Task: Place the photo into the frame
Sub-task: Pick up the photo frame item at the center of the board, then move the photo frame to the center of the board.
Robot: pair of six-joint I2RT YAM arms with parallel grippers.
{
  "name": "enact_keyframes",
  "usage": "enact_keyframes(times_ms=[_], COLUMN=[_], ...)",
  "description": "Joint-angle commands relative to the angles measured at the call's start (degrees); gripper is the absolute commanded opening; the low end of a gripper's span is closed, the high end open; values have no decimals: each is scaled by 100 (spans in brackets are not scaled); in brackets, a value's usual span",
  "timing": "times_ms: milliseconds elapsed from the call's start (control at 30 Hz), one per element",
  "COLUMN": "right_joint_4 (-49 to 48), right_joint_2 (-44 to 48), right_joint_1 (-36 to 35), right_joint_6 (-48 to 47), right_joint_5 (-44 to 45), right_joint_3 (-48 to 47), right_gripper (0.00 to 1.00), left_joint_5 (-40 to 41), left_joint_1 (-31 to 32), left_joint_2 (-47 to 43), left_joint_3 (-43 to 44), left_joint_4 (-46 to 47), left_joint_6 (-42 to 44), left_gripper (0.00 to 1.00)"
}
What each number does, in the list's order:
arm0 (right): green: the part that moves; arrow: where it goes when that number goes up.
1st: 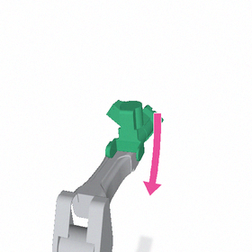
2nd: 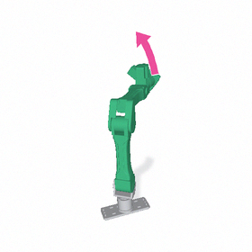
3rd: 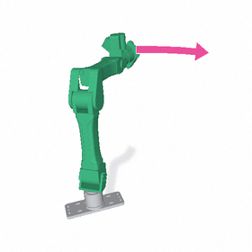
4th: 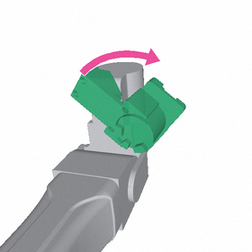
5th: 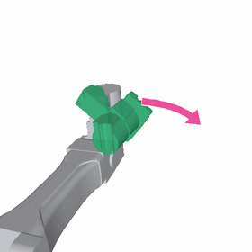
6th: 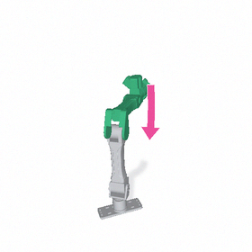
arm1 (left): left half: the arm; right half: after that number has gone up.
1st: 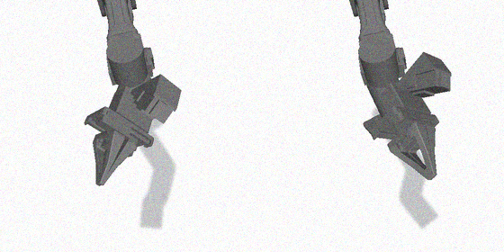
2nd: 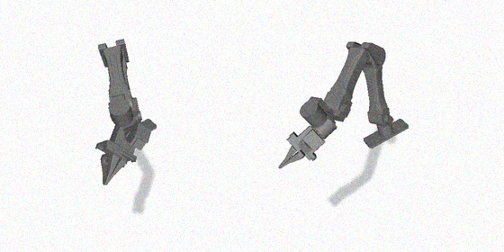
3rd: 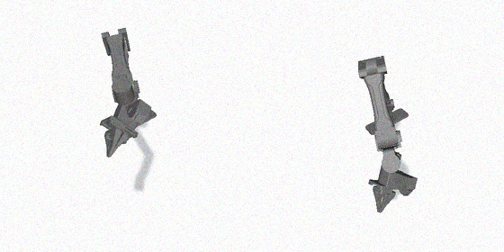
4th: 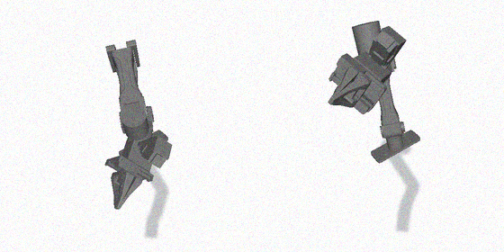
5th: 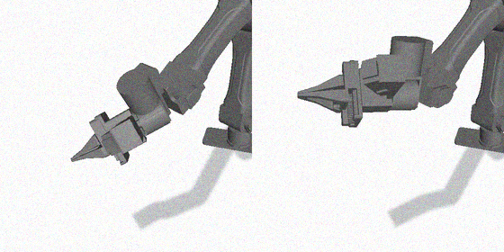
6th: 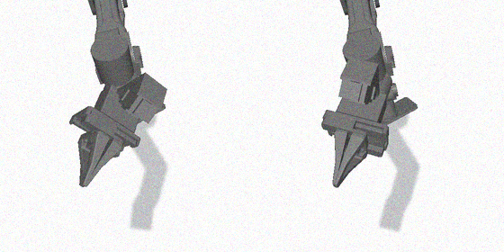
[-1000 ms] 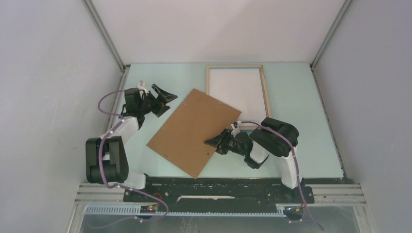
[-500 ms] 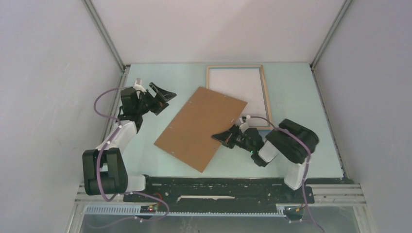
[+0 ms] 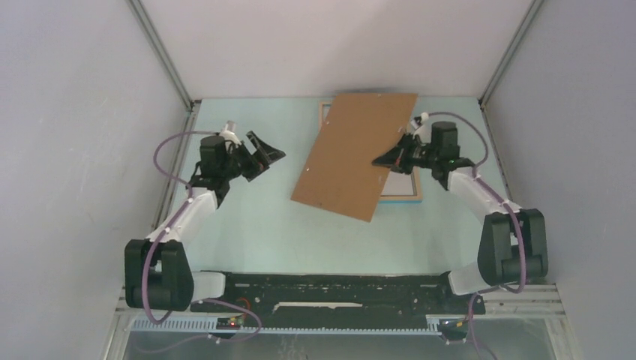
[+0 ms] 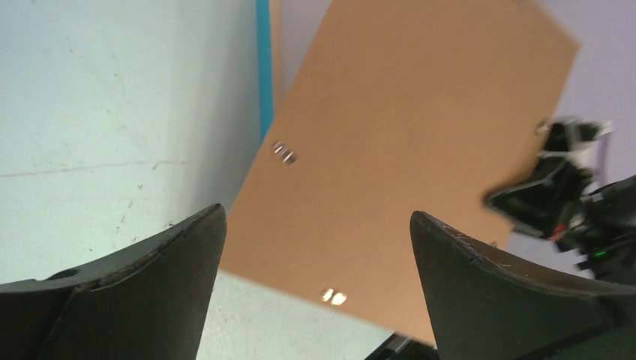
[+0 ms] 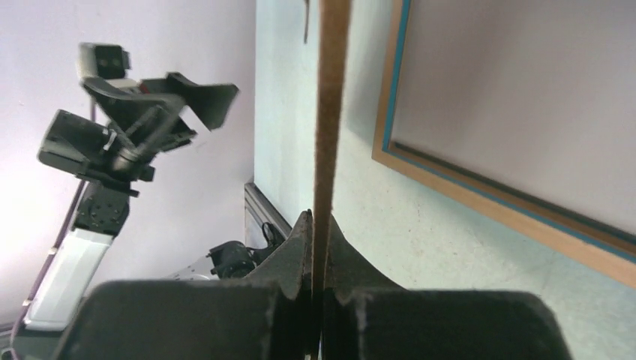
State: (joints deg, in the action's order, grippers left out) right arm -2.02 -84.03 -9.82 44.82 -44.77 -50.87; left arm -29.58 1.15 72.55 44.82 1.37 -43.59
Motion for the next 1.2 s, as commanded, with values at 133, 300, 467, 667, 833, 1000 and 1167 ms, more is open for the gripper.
enact_keyframes(times_ms=[133,300,467,667,833,1000,1167], right_joint_4=[1865,2889,2875,3157,3198,3137,3209], right_joint_2=[356,309,386,327,369,333,174], right_joint_1=[1010,1803,2842,3557,3646,3493,3191], right_joint_6=[-1086,-1633,-1493,-1775,-1908,-1977,-2214], right_joint_5=[-1538,-1624,-1726,-1436,-1286,-1260,-1240], right_joint_3=[-1630,-2376,-2535,-2621,-2629,-2582,-2574], right_gripper=[0,0,0,0,0,0,0], left_joint_5=[943,1176,1451,1719,1985,2184,2171], left_joint_1=[1082,1546,1925,2182,2268,2391,2416], left_joint_2=[682,1579,2308,3043,3581,3959,4168], left_joint_3=[801,1175,1606,2041,2411,2774,3001], left_joint_4=[-563,-486,-322,-215,-361,-636,-757], left_joint_6=[362,258,294,377,518,699,750], left_gripper=[98,89,78,83,74,64,51])
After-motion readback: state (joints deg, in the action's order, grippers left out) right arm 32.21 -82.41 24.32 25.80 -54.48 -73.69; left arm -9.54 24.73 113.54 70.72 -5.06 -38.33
